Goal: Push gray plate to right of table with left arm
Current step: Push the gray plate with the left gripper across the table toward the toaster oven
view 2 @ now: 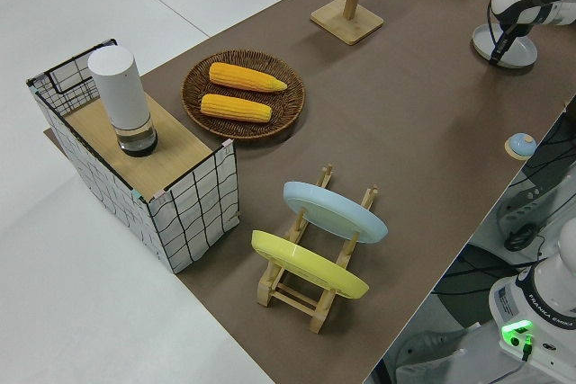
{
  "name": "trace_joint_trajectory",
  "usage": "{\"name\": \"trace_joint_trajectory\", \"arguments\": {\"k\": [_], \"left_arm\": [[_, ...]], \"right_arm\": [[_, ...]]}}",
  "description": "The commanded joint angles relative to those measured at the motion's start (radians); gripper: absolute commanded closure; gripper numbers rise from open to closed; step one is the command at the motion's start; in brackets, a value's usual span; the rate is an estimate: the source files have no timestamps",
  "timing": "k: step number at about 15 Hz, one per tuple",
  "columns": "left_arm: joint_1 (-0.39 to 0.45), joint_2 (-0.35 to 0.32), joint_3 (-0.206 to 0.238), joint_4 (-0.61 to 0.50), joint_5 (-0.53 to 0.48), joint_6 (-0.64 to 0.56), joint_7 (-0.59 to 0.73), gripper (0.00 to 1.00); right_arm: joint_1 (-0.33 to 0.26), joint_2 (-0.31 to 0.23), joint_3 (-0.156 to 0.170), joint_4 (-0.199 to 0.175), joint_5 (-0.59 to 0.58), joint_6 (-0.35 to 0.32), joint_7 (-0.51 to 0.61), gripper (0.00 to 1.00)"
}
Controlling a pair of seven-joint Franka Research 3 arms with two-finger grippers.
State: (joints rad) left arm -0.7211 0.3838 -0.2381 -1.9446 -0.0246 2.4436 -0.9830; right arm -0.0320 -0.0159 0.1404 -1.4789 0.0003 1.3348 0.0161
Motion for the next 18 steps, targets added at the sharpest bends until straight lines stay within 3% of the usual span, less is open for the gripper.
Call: {"name": "trace_joint_trajectory", "arguments": {"k": [1,3,4,5,6,7,18], "left_arm": [[-0.023,0.035,0.011,0.044,0.020,-0.031,-0.031,1.00],[-0.023,0.035,0.013,0.044,0.032,-0.031,-0.031,1.00],[-0.023,0.035,0.014,0.045,0.037,-0.029,-0.029,0.86],[-0.021,0.035,0.016,0.045,0.037,-0.029,-0.031,0.34],[-0.023,0.035,0.016,0.045,0.037,-0.029,-0.031,0.05],[-0.021,0.035,0.016,0.045,0.037,-0.029,-0.032,0.00],[-0.009,0.015,0.019,0.055,0.038,-0.067,-0.029,0.00]], "right_arm": [[-0.019,-0.002,0.016,0.009,0.004,-0.016,0.012,0.017],[-0.019,-0.002,0.016,0.009,0.004,-0.016,0.013,0.017],[-0.019,-0.002,0.016,0.009,0.004,-0.016,0.013,0.017],[-0.020,-0.002,0.016,0.009,0.004,-0.016,0.013,0.017],[-0.020,-0.002,0.016,0.009,0.004,-0.016,0.013,0.017],[-0.020,-0.002,0.016,0.009,0.004,-0.016,0.013,0.017],[-0.019,-0.002,0.016,0.009,0.004,-0.016,0.012,0.017]]}}
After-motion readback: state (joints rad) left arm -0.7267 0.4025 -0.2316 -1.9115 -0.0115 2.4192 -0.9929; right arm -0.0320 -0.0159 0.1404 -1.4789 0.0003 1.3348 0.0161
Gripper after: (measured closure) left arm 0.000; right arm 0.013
